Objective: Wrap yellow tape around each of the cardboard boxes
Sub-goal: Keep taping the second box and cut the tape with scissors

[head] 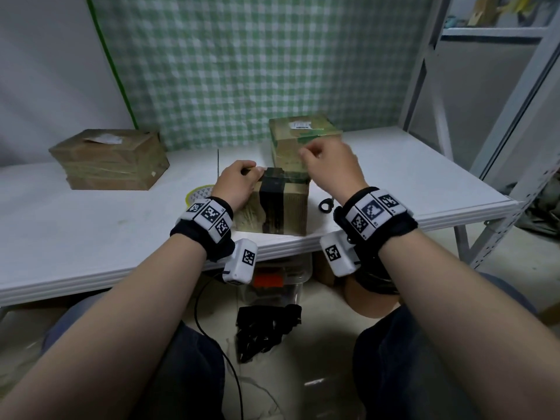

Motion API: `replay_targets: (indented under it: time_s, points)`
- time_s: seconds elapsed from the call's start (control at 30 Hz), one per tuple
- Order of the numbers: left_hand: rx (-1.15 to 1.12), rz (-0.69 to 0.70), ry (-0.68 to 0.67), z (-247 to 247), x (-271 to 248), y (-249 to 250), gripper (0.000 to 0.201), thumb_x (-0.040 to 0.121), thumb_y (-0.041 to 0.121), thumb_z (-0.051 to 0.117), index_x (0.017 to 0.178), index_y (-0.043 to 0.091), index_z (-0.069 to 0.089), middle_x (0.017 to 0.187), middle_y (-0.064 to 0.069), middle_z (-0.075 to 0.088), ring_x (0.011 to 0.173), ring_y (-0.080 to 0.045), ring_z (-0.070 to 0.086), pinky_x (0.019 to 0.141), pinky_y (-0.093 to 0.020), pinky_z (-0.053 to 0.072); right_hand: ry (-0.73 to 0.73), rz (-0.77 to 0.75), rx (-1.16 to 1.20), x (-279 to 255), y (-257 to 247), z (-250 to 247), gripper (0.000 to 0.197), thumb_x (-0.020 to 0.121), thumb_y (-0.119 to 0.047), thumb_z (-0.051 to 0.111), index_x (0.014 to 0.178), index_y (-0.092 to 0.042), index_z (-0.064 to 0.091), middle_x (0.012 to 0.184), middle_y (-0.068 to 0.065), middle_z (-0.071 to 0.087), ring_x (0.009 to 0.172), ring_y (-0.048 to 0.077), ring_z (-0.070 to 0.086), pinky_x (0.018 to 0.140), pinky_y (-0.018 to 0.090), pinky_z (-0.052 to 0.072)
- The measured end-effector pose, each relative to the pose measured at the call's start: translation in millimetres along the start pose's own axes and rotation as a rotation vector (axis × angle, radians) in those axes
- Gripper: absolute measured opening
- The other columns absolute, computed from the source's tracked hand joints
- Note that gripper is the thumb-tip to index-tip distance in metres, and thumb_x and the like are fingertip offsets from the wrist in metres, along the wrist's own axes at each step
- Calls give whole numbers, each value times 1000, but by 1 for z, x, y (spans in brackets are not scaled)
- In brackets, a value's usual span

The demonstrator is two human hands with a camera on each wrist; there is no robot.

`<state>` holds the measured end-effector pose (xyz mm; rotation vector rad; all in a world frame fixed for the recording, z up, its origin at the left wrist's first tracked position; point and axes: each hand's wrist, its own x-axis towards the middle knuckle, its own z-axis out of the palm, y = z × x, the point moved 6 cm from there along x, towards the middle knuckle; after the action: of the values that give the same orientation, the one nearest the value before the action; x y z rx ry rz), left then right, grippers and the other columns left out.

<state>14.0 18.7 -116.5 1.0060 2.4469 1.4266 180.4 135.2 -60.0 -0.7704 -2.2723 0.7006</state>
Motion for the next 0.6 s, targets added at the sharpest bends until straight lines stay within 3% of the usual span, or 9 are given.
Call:
replay_targets:
  time_s: [0.03, 0.1, 0.17, 0.23, 0.3, 0.4, 0.47, 0.53, 0.6]
  points:
    - [-5, 6, 10, -1, -2, 0, 42, 101, 39, 56, 137, 17, 60, 139, -2, 60, 126, -19, 55, 94, -24, 38, -88, 69, -31, 2, 9, 6, 34, 102, -45, 50, 112, -20, 72, 102, -4, 72, 93, 21, 70, 82, 40, 60]
    - [-13, 22, 43, -3, -5, 0, 41, 101, 39, 56, 136, 18, 61, 138, -2, 61, 126, -20, 56, 96, -25, 40, -254, 179, 80, -1, 18, 19, 40, 104, -48, 44, 104, -15, 66, 86, 1, 62, 78, 28, 72, 67, 40, 63]
    - [18, 67, 116, -8, -10, 4, 36, 102, 35, 53, 132, 19, 64, 135, -4, 63, 123, -21, 58, 96, -27, 40, -254, 178, 194, -2, 15, 21, 39, 105, -45, 46, 86, -13, 59, 72, 5, 56, 66, 31, 70, 57, 34, 60]
    - [34, 93, 221, -18, -16, 8, 30, 105, 31, 46, 123, 20, 67, 128, -4, 64, 115, -22, 59, 91, -29, 40, -168, 128, 227, 0, 9, 14, 39, 104, -40, 50, 85, -10, 65, 75, 9, 65, 63, 24, 70, 59, 34, 61]
    - [1, 73, 285, -29, -20, 12, 29, 104, 31, 41, 112, 21, 68, 122, -2, 64, 107, -20, 57, 88, -31, 39, -81, 59, 240, 2, 3, 5, 33, 103, -35, 55, 89, -10, 72, 78, 4, 69, 61, 13, 66, 60, 28, 61]
    - [-60, 41, 275, -35, -21, 11, 22, 100, 38, 49, 102, 21, 63, 119, -5, 63, 101, -22, 60, 86, -33, 43, -80, 1, 173, -4, 0, 5, 26, 98, -30, 64, 80, -15, 74, 83, -5, 74, 75, 10, 69, 68, 29, 59]
    - [9, -22, 189, -27, -27, 8, 26, 96, 42, 59, 109, 20, 57, 125, -5, 54, 86, -17, 59, 75, -28, 41, -163, -20, 105, -15, 0, 11, 23, 96, -27, 67, 75, -18, 73, 79, -6, 73, 66, 1, 65, 60, 23, 49]
    - [126, -93, 56, -12, -34, 1, 43, 94, 44, 65, 126, 20, 50, 132, -6, 40, 88, -21, 56, 78, -27, 40, -228, -65, -40, -25, 0, 18, 19, 95, -27, 67, 77, -23, 74, 83, -6, 72, 64, -1, 61, 60, 25, 47]
    - [184, -88, -38, -1, -35, -3, 60, 95, 46, 64, 142, 16, 42, 144, -12, 35, 111, -33, 56, 96, -34, 44, -253, -149, -198, -31, -5, 25, 17, 98, -30, 61, 88, -26, 74, 103, -1, 69, 94, 15, 63, 85, 36, 52]
